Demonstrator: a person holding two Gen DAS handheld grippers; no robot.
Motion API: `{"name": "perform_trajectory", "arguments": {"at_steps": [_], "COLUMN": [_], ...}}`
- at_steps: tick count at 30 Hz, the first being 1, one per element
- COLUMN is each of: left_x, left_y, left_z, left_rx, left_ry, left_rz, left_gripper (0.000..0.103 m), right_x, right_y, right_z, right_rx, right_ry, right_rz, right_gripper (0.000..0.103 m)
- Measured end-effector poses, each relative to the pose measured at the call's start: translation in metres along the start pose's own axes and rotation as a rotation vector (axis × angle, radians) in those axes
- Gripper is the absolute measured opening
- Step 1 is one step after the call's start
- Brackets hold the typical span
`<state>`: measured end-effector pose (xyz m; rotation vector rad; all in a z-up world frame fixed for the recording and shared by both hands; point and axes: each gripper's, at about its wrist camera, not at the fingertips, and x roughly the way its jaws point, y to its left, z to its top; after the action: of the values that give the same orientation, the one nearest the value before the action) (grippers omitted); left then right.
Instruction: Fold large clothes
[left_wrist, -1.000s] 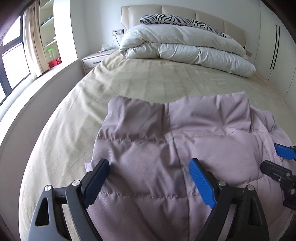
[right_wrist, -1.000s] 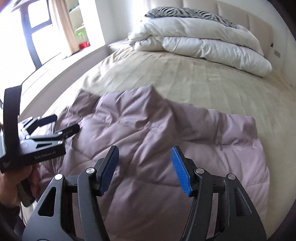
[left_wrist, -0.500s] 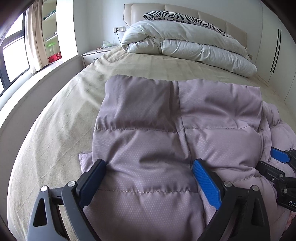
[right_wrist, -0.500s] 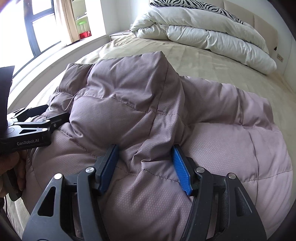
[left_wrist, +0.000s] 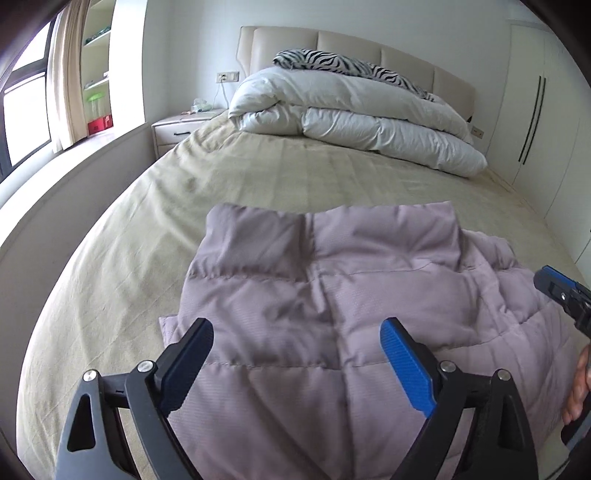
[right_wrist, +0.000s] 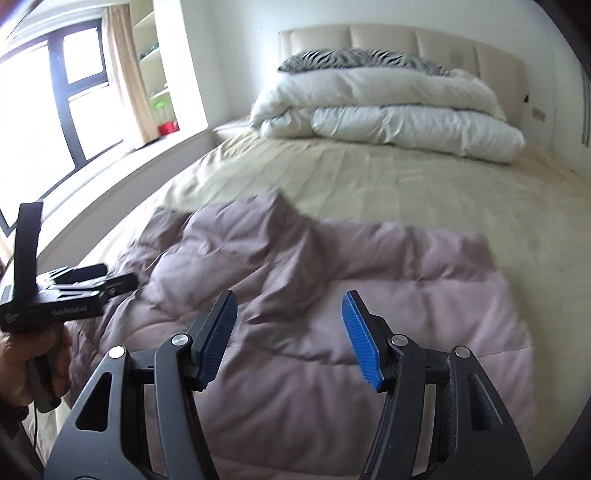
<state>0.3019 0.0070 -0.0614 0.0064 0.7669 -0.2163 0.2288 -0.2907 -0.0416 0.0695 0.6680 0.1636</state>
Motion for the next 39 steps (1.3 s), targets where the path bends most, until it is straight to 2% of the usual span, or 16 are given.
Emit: {"name": "perform_trajectory", "arguments": {"at_steps": [2, 5, 6, 7, 9, 11, 14, 20, 28, 31, 33, 35, 36, 37, 39], "left_x": [0.001, 0.021, 0.029, 0.033, 0.040, 0.048, 0.058, 0.062, 0.063, 0.053, 0.031, 0.001, -0.015, -0.028, -0.048], "left_y": [-0.024, -0.055, -0.060, -0.061, -0.059, -0.053, -0.049, -0.049, -0.042, -0.035, -0.021, 0.001, 0.014, 0.029, 0.065], "left_z": [0.006, 0.004, 0.000, -0.002, -0.005, -0.005, -0.006, -0.015, -0.018, -0.013, -0.009, -0.006, -0.006, -0.006, -0.009], "left_rx": [0.050, 0.128, 0.131, 0.121, 0.095, 0.071, 0.058, 0.055, 0.031, 0.000, -0.053, -0.095, -0.111, -0.135, -0.209], "left_ry": [-0.001, 0.048, 0.063, 0.064, 0.068, 0.087, 0.096, 0.053, 0.044, 0.068, 0.057, 0.013, -0.015, -0.033, -0.047], "left_rz": [-0.033, -0.034, -0.032, -0.034, -0.044, -0.068, -0.089, -0.100, -0.140, -0.179, -0.216, -0.242, -0.238, -0.237, -0.245], "left_gripper": [0.093, 0.094, 0.095, 0.097, 0.099, 0.102, 0.103, 0.103, 0.103, 0.102, 0.101, 0.101, 0.101, 0.103, 0.103], "right_x": [-0.006, 0.011, 0.020, 0.023, 0.021, 0.025, 0.031, 0.036, 0.035, 0.033, 0.027, 0.019, 0.013, 0.004, -0.017], "right_y": [-0.037, -0.087, -0.096, -0.100, -0.102, -0.102, -0.101, -0.101, -0.096, -0.094, -0.094, -0.097, -0.099, -0.102, -0.107], "right_z": [0.005, -0.010, -0.021, -0.032, -0.046, -0.055, -0.061, -0.064, -0.067, -0.067, -0.065, -0.061, -0.059, -0.058, -0.055], "right_rx": [0.085, 0.196, 0.204, 0.195, 0.155, 0.149, 0.141, 0.151, 0.141, 0.137, 0.144, 0.156, 0.171, 0.191, 0.240], "right_ry": [-0.011, 0.114, 0.164, 0.156, 0.092, 0.067, 0.062, 0.055, 0.049, 0.043, 0.045, 0.060, 0.062, 0.060, 0.030], "right_rz": [-0.071, -0.147, -0.139, -0.120, -0.115, -0.125, -0.144, -0.130, -0.143, -0.147, -0.137, -0.117, -0.098, -0.074, -0.020], "right_gripper": [0.058, 0.058, 0.058, 0.058, 0.058, 0.058, 0.058, 0.058, 0.058, 0.058, 0.059, 0.062, 0.069, 0.079, 0.089]}}
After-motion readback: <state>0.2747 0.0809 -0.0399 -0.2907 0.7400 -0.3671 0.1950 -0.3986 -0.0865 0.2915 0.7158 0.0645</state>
